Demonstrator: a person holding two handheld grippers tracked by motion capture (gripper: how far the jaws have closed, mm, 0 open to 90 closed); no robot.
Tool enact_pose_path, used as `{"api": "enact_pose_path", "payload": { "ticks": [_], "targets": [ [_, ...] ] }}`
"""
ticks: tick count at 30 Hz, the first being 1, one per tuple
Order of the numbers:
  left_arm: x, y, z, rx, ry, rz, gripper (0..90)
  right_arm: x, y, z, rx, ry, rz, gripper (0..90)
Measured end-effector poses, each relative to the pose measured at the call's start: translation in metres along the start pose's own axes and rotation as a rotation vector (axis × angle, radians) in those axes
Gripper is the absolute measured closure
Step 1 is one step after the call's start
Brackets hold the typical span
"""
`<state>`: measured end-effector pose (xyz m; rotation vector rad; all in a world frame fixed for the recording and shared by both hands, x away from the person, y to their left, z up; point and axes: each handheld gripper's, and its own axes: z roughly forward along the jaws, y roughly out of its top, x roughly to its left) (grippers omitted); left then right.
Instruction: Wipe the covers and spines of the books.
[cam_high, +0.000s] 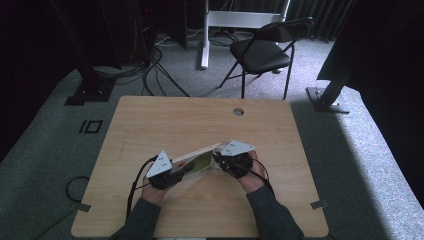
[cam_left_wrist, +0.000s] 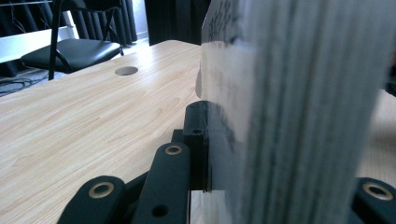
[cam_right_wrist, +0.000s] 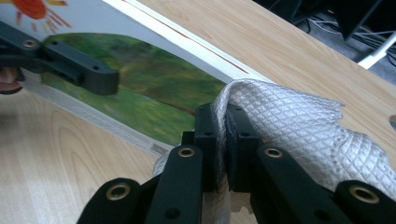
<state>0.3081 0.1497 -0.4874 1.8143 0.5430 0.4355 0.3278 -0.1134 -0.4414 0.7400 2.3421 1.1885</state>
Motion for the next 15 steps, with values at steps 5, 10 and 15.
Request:
{"api": "enact_pose_path", "payload": {
  "ticks": [5, 10, 15],
  "targets": [
    [0.0003, -0.0002, -0.0002, -0.001, 0.001, -0.001, 78.1, 0.0045, 0.0022, 0.0018, -0.011, 0.026, -0.011, 84.9],
    [0.0003, 0.0001, -0.0006, 0.000, 0.004, 0.000, 78.2, 0.0050, 0.0029, 0.0023, -0.016, 0.033, -0.016, 85.0],
    [0.0007, 0.0004, -0.0011, 0.000, 0.005, -0.001, 78.1, 0.0016, 0.0016, 0.0026, -0.013, 0.027, -0.008, 84.9]
  ]
}}
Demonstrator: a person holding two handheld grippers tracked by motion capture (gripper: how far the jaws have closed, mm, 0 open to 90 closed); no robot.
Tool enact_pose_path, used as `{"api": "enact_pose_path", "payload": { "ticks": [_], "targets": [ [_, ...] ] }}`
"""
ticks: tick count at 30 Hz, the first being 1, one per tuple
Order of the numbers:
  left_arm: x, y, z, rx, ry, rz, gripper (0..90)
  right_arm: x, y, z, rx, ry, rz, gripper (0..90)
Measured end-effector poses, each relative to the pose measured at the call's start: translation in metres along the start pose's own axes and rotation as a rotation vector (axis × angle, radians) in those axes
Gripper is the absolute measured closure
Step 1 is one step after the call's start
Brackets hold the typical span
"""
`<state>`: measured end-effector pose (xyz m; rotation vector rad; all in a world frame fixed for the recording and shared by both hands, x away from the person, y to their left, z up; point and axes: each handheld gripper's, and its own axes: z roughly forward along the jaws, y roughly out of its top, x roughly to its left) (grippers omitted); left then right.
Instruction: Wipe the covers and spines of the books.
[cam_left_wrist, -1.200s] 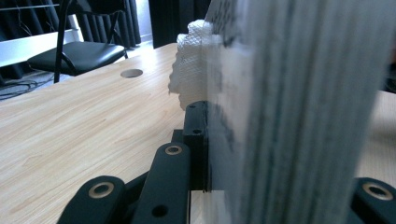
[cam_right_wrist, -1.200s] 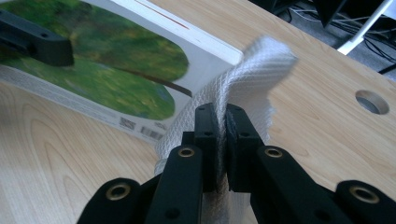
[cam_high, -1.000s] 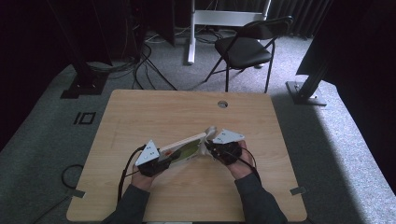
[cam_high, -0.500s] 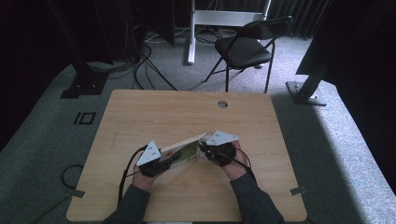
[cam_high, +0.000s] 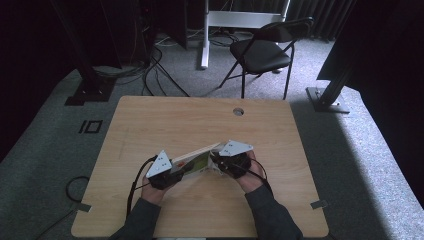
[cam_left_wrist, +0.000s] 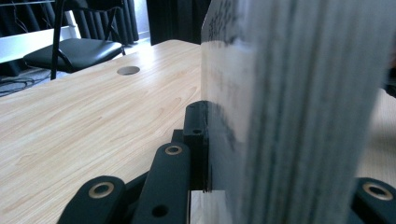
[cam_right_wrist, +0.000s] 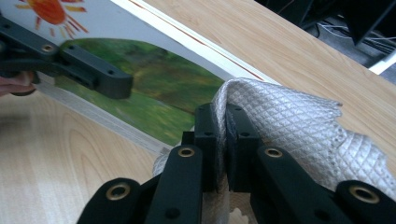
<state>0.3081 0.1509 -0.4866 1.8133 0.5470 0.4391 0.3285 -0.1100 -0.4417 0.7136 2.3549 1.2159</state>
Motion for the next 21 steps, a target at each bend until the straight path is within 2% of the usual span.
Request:
{"api": "enact_pose_path", "payload": {
  "ticks": [9, 19, 21],
  "targets": [
    [0.002, 0.001, -0.002, -0.017, -0.009, -0.010, 78.1, -0.015, -0.007, -0.004, 0.007, -0.042, 0.058, 85.0],
    [0.001, 0.000, -0.001, -0.014, -0.007, -0.010, 78.1, -0.003, 0.002, -0.004, -0.006, -0.018, 0.019, 84.9],
    [0.001, 0.000, -0.001, -0.012, -0.004, -0.009, 78.1, 0.002, 0.005, -0.003, -0.012, 0.002, 0.015, 85.0]
  ]
}}
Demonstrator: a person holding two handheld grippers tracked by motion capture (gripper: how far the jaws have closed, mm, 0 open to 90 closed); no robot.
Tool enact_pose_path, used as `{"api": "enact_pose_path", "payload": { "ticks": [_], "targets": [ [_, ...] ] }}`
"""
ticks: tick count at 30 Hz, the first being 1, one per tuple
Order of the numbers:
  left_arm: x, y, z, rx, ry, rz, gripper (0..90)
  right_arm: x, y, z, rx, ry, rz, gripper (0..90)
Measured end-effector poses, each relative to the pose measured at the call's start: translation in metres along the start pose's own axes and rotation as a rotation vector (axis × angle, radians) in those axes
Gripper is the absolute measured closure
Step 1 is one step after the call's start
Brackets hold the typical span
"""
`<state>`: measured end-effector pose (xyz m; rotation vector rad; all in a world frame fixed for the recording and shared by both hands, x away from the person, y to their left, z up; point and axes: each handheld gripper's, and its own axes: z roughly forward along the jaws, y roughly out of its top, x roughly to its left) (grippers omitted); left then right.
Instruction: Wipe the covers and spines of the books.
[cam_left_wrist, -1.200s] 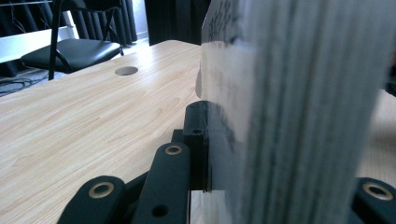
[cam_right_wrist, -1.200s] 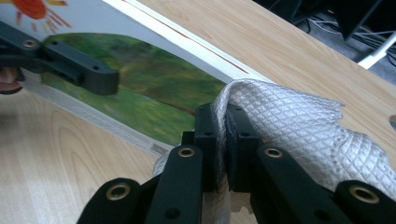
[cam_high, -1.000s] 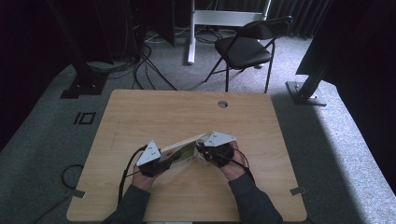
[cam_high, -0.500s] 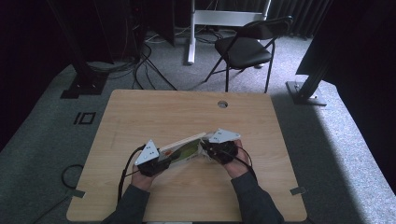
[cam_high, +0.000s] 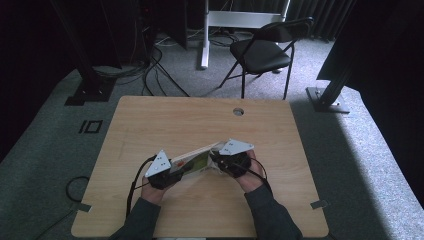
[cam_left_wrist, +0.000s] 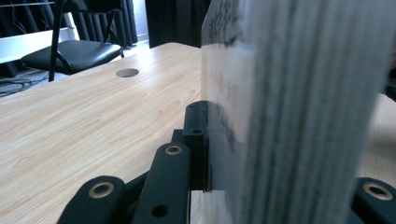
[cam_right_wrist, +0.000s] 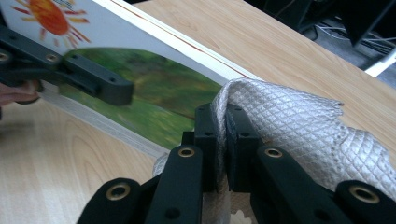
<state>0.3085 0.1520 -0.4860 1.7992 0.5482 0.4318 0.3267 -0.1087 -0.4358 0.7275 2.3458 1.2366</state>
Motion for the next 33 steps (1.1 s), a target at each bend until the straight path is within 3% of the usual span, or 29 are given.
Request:
{"api": "enact_pose_path", "payload": {
  "ticks": [33],
  "targets": [
    [-0.002, -0.002, 0.004, 0.019, 0.022, 0.008, 78.1, 0.025, 0.021, 0.005, -0.041, 0.124, -0.046, 84.9]
  ]
}}
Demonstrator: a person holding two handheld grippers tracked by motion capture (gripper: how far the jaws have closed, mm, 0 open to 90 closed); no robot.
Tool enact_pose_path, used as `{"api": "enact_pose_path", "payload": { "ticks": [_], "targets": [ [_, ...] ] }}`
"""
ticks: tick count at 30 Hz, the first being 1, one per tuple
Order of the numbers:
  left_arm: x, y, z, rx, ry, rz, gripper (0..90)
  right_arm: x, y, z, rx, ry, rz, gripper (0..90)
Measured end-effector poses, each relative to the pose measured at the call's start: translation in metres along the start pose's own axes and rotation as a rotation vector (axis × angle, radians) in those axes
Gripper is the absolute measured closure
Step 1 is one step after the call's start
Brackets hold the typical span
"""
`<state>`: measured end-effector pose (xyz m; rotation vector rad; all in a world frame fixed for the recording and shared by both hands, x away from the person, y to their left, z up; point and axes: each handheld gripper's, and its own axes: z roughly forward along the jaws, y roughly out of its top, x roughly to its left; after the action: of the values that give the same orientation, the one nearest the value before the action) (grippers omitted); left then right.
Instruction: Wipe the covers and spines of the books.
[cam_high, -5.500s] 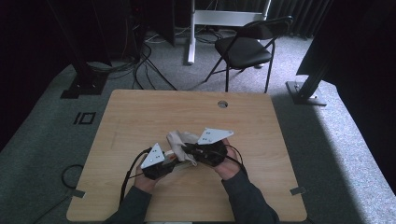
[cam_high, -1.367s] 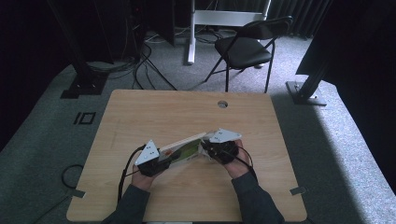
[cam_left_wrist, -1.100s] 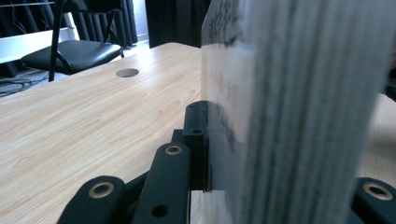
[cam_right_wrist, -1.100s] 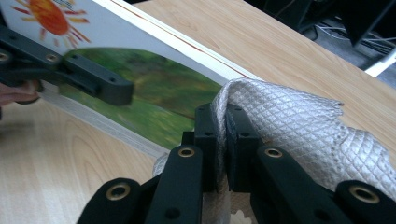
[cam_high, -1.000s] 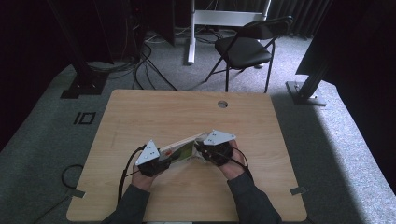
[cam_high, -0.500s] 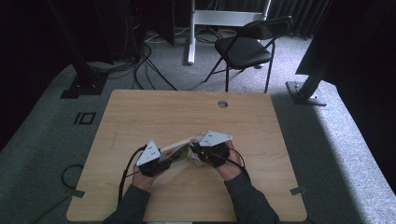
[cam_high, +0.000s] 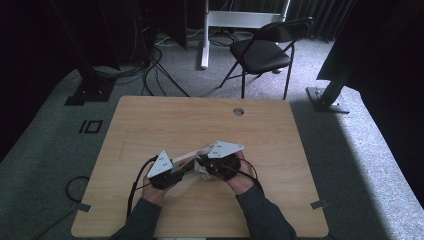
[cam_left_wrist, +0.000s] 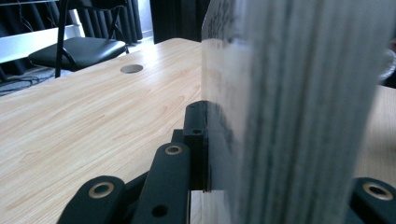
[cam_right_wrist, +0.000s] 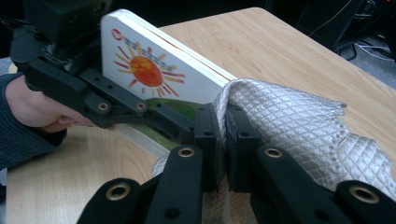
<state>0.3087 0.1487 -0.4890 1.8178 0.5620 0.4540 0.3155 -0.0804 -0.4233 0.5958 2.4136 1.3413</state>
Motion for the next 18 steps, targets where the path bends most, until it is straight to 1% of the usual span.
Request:
{"api": "enact_pose_path", "payload": {
  "ticks": [6, 8, 16, 18],
  "targets": [
    [0.000, -0.001, 0.000, 0.002, 0.001, -0.003, 78.1, 0.007, 0.006, 0.003, -0.004, 0.018, -0.016, 84.9],
    [0.000, -0.001, 0.001, 0.003, 0.002, -0.004, 78.1, 0.009, 0.008, 0.004, -0.009, 0.034, -0.020, 84.9],
    [0.001, -0.001, 0.000, 0.001, 0.007, -0.010, 78.1, 0.019, 0.014, 0.010, -0.015, 0.066, -0.039, 84.9],
    [0.001, -0.001, 0.000, 0.001, 0.007, -0.009, 78.1, 0.021, 0.015, 0.011, -0.017, 0.080, -0.040, 84.9]
  ]
}}
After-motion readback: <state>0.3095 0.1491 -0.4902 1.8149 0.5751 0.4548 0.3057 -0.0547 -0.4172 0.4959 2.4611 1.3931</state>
